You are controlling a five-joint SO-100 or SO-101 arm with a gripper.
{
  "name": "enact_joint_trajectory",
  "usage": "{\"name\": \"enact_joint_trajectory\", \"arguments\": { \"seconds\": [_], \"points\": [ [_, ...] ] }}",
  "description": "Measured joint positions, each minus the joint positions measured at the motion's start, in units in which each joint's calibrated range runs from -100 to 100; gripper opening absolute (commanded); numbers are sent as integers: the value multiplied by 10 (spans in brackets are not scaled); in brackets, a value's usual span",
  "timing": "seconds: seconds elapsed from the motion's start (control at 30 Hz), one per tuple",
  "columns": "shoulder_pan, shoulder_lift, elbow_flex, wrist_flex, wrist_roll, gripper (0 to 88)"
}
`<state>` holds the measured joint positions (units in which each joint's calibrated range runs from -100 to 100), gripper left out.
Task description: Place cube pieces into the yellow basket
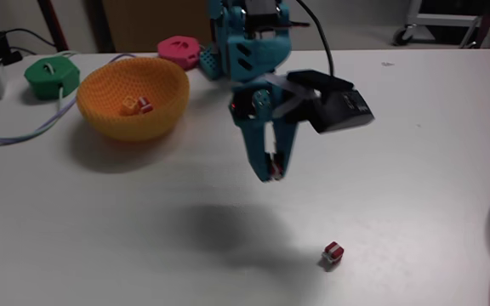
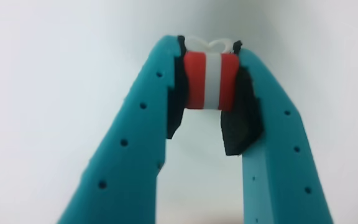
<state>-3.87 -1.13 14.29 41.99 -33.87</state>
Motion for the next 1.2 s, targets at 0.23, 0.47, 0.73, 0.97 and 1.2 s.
{"name": "enact_joint_trajectory", "arguments": {
  "seconds": [0.23, 0.47, 0.73, 0.97, 1.2],
  "points": [
    [255, -338, 150, 254, 96, 0],
    [485, -417, 223, 407, 181, 69],
    [487, -419, 256, 475, 184, 470],
    [496, -419, 249, 485, 184, 427],
    [393, -369, 239, 262, 160, 273]
  ]
}}
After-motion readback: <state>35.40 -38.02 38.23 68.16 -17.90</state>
